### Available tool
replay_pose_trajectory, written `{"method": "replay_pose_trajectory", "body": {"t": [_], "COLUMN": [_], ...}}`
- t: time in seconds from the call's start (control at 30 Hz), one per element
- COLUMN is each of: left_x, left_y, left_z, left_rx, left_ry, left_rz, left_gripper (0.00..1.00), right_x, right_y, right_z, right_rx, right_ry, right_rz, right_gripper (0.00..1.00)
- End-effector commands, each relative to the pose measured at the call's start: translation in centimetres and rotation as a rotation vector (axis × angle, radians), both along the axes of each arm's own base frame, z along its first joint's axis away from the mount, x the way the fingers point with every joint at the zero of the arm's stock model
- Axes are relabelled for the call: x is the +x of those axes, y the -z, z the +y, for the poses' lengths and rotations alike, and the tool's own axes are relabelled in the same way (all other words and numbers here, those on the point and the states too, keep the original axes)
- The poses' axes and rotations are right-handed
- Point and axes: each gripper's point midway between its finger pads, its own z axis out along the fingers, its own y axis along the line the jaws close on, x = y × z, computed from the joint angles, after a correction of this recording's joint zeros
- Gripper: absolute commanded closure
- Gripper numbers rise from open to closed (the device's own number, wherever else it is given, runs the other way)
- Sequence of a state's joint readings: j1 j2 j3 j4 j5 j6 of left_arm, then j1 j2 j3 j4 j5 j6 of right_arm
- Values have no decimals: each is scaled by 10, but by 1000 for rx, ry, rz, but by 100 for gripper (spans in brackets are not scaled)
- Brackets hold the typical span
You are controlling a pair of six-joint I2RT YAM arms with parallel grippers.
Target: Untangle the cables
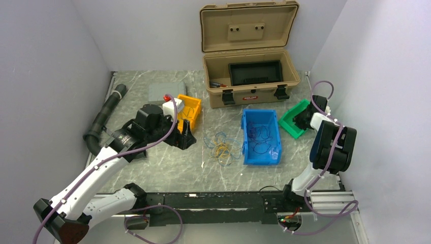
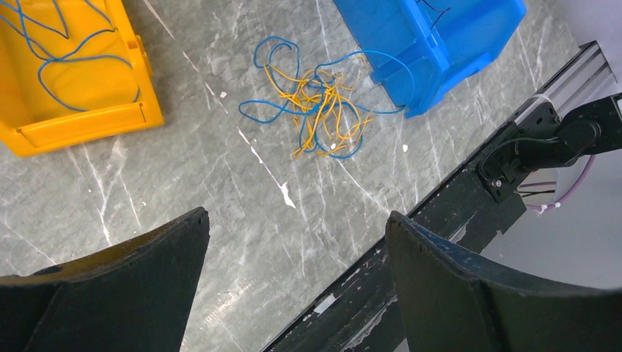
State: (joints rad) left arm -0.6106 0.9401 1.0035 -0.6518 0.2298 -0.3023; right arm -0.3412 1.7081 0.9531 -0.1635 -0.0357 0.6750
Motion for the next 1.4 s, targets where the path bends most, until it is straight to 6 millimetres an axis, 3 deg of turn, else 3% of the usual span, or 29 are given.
{"method": "replay_pose_trajectory", "body": {"t": [0.0,0.2,0.37,0.6,0.8,0.93,1.13,1.27,1.37], "left_x": [4,5,4,6,9,12,22,31,35], "left_y": [-16,-17,-13,3,17,32,64,82,95], "left_z": [-3,-8,-11,-14,-25,-36,-51,-63,-73], "left_rx": [-17,-36,-45,-62,-89,-108,-95,-64,-45], "left_ry": [7,17,23,-1,13,20,21,37,61], "left_rz": [-44,-37,-20,21,46,58,99,117,143], "left_gripper": [7,7,7,1,1,1,1,7,14], "right_x": [-1,-14,-32,-56,-83,-102,-133,-146,-151], "right_y": [-31,-96,-135,-187,-228,-224,-200,-181,-166], "right_z": [-9,-14,0,70,165,221,303,338,351], "right_rx": [-74,-171,-188,-220,-178,-119,-59,-35,-23], "right_ry": [-20,-22,-60,-304,-631,-808,-1081,-1175,-1215], "right_rz": [-28,-108,-187,-356,-512,-517,-482,-457,-423], "right_gripper": [70,49,40,15,9,15,22,29,30]}}
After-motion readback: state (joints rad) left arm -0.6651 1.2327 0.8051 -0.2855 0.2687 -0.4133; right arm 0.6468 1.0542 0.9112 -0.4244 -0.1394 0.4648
